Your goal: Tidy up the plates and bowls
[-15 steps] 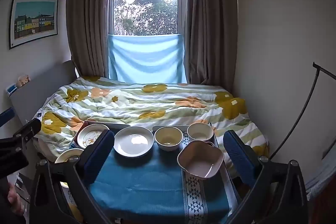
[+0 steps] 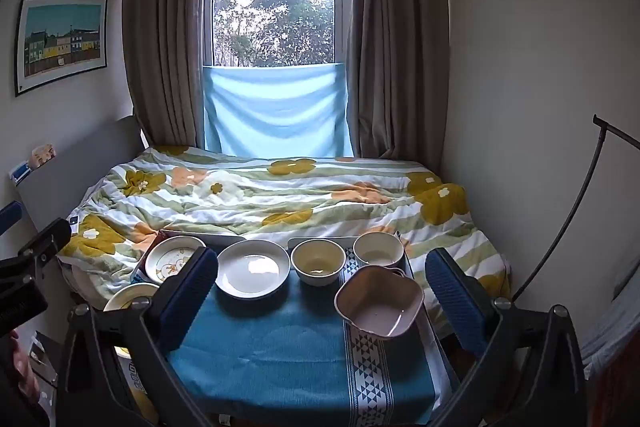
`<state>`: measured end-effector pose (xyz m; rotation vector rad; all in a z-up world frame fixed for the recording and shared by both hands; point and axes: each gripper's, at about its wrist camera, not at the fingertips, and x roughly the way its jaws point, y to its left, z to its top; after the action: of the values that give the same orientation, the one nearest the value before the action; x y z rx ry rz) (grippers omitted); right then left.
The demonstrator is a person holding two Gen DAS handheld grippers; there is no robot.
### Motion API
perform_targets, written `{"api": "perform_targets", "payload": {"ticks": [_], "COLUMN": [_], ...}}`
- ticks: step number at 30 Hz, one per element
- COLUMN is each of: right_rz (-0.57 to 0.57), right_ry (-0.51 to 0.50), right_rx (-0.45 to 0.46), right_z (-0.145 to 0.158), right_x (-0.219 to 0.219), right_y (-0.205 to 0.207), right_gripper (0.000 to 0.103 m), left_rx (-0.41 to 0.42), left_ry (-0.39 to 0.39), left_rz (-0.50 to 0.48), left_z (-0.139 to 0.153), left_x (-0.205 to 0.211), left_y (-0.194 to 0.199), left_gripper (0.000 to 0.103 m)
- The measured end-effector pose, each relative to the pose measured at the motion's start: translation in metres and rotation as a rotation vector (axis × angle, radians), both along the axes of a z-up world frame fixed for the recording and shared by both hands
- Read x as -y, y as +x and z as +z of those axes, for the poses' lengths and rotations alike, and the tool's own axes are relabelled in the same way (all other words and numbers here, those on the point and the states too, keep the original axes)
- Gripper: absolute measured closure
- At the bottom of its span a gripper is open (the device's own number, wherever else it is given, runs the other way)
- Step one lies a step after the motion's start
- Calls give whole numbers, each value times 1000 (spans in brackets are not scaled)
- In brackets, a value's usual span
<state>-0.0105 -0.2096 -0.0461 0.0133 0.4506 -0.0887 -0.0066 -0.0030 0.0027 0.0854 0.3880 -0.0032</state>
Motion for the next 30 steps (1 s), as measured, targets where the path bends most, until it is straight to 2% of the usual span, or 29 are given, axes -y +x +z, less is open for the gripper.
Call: {"api": "perform_targets", "payload": {"ticks": [16, 30], "right_rz": [-7, -8], "right_ry": [9, 9], "right_rx": [-6, -6], "right_z": [1, 0], "right_x": [1, 1], "right_y": [-1, -2], "right_gripper": [0, 0], "left_rx": [-29, -22], "left_ry": [-24, -26], "left_rz": [4, -3], "left_z": [-3, -4], "left_x": [-5, -5], "left_y": [4, 2], "left_gripper": [0, 0]}}
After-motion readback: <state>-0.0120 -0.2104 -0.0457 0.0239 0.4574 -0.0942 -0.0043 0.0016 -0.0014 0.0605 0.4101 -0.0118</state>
